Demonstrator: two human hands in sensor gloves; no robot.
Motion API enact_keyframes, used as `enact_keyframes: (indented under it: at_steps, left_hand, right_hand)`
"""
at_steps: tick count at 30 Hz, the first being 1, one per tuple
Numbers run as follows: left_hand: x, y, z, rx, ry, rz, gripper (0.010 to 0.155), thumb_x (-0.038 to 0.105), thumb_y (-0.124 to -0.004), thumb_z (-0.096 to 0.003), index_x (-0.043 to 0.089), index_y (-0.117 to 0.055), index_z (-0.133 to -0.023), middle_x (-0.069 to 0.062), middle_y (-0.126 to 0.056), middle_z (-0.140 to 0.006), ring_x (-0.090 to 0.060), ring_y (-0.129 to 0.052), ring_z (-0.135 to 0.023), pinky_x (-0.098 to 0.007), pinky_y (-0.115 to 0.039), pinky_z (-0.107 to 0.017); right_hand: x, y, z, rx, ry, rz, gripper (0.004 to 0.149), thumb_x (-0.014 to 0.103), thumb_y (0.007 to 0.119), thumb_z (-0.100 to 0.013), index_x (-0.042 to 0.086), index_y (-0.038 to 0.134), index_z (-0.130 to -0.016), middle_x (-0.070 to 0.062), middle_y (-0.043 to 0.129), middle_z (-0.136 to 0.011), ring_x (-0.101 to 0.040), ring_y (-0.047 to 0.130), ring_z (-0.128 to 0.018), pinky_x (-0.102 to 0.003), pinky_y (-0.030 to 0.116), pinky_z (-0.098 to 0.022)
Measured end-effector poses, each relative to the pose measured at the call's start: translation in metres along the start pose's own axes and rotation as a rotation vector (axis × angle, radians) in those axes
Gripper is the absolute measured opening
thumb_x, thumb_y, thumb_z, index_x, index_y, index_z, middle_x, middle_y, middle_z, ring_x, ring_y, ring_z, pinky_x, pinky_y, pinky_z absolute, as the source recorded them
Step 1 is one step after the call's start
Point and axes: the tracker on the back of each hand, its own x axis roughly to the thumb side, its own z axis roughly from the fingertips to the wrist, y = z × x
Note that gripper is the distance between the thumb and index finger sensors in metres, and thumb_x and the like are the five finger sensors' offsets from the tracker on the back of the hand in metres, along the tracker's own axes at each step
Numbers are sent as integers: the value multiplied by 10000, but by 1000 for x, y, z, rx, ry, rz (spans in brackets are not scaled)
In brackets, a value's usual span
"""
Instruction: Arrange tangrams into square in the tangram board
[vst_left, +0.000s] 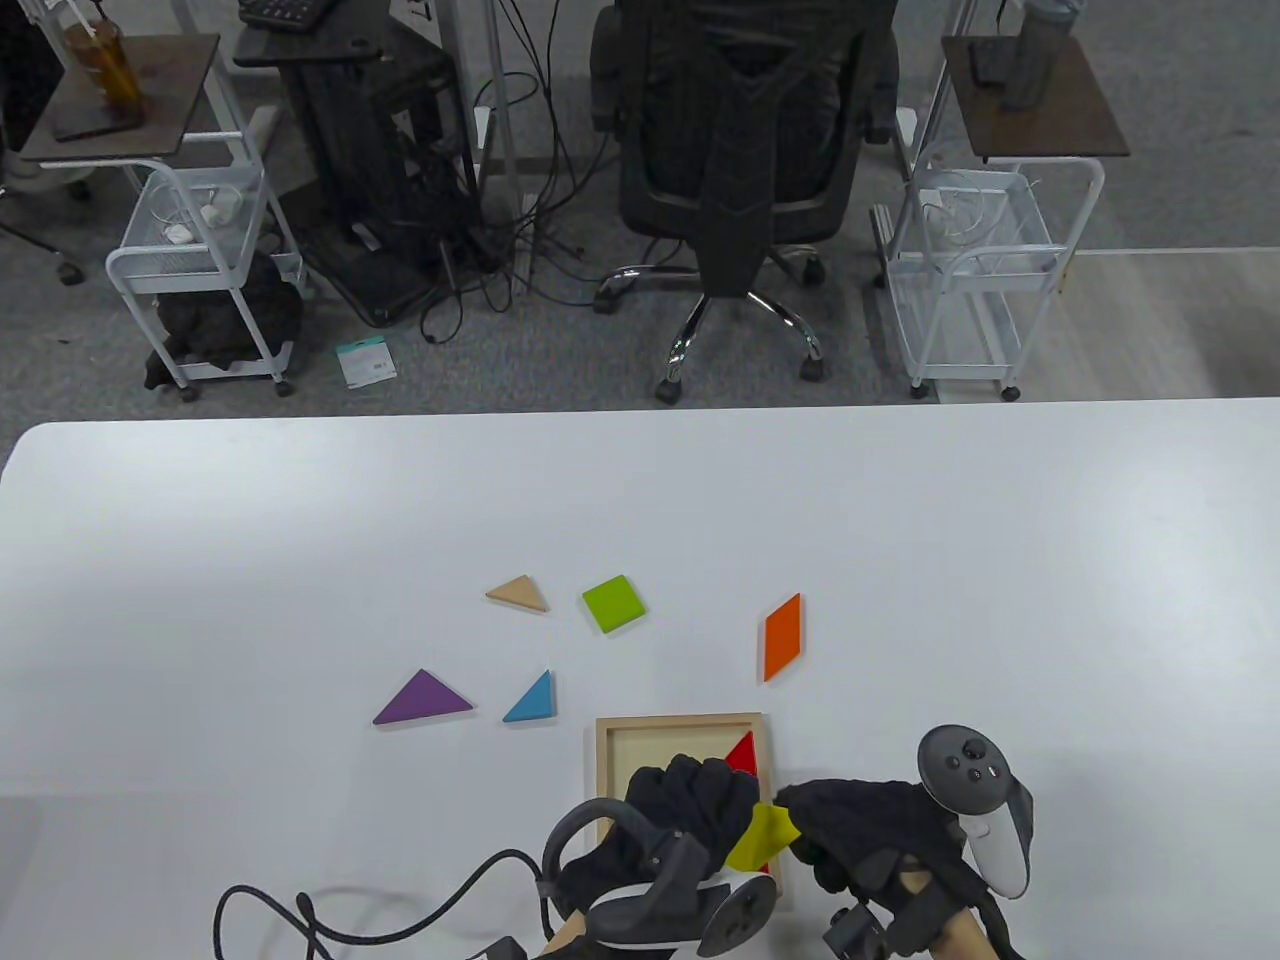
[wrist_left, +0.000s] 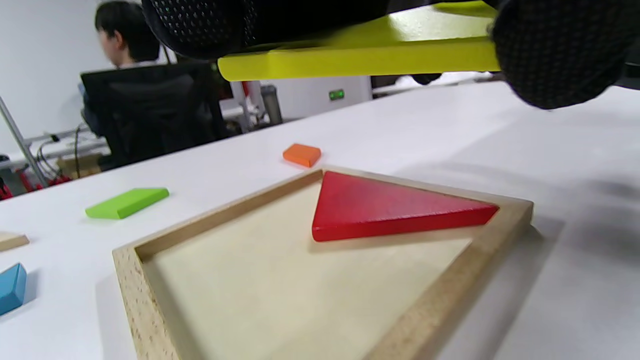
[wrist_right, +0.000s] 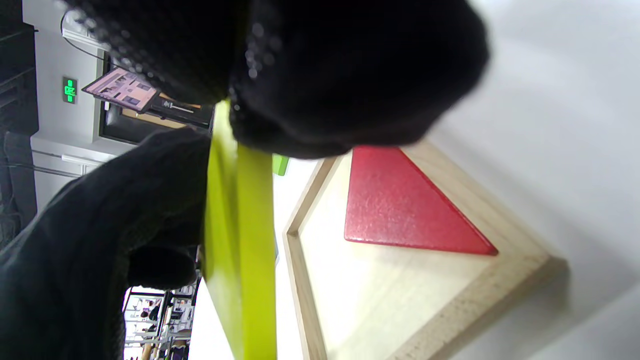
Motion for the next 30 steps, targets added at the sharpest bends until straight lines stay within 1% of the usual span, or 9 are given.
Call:
enact_keyframes:
  at_steps: [5,6,8,10,13,16,18,22,30]
  left_hand:
    - [-4,1,-5,-31,-7,-16,1021,687,-775,-397,45,-430,-1113,-195,-568,-1077,-434,-711,-899,-546,-721,-682]
    - [-7,1,-6,-27,-6,3,1024,691,-771,-397,45,-426,-1112,-195,-567,-1076,-431,-713,-899,-541,-725,-681]
    - [-19,1,-10,-42,25,93,1021,678,-779,-403,32,-427,-1111,-208,-561,-1076,-445,-703,-898,-551,-716,-679]
    - [-32,-1,-15,-68,68,98,1018,672,-782,-408,27,-425,-1110,-214,-558,-1075,-451,-702,-896,-552,-717,-676]
    - [-49,-5,-27,-163,146,68,1012,655,-790,-418,21,-415,-1112,-221,-541,-1081,-460,-691,-903,-560,-709,-684]
    - [-62,-14,-42,-246,176,86,1009,646,-798,-421,21,-405,-1110,-225,-533,-1082,-465,-686,-904,-559,-707,-687]
    - [-66,-21,-52,-278,178,107,1006,638,-806,-420,19,-409,-1107,-226,-529,-1080,-467,-684,-903,-551,-708,-691]
    - [-68,-33,-68,-353,181,95,1002,641,-805,-420,21,-416,-1104,-230,-539,-1075,-464,-694,-895,-536,-721,-691]
    - [-72,-46,-84,-449,184,101,992,631,-812,-423,29,-414,-1103,-224,-538,-1074,-461,-695,-893,-531,-719,-694]
  right_hand:
    - [3,3,1,-21,-39,22,472,368,772,-401,76,876,-756,-111,987,-482,-183,981,-178,-245,822,-6]
    - [5,3,3,-39,-49,30,484,390,766,-406,101,860,-783,-113,973,-539,-215,987,-243,-268,833,-54]
    - [10,-4,11,-135,-84,70,601,497,721,-412,160,740,-909,-165,832,-794,-341,926,-550,-389,833,-313]
    - [15,-11,21,-285,-107,127,742,564,680,-405,233,503,-1045,-181,500,-1052,-431,631,-910,-536,641,-636]
    - [19,-26,30,-470,-106,343,803,616,647,-384,372,323,-1077,-19,135,-1153,-303,130,-1099,-539,221,-835]
    - [20,-38,34,-574,-17,509,842,655,620,-345,486,185,-1045,149,-120,-1094,-128,-217,-1017,-452,-78,-811]
    - [18,-43,34,-598,16,554,846,663,614,-336,526,149,-1029,203,-201,-1047,-66,-309,-956,-402,-164,-775]
    - [10,-50,29,-594,116,594,860,676,604,-323,557,93,-1005,245,-270,-994,-20,-375,-899,-366,-228,-737]
    - [5,-50,24,-572,135,583,860,677,605,-321,569,80,-994,254,-279,-982,-12,-383,-890,-365,-232,-735]
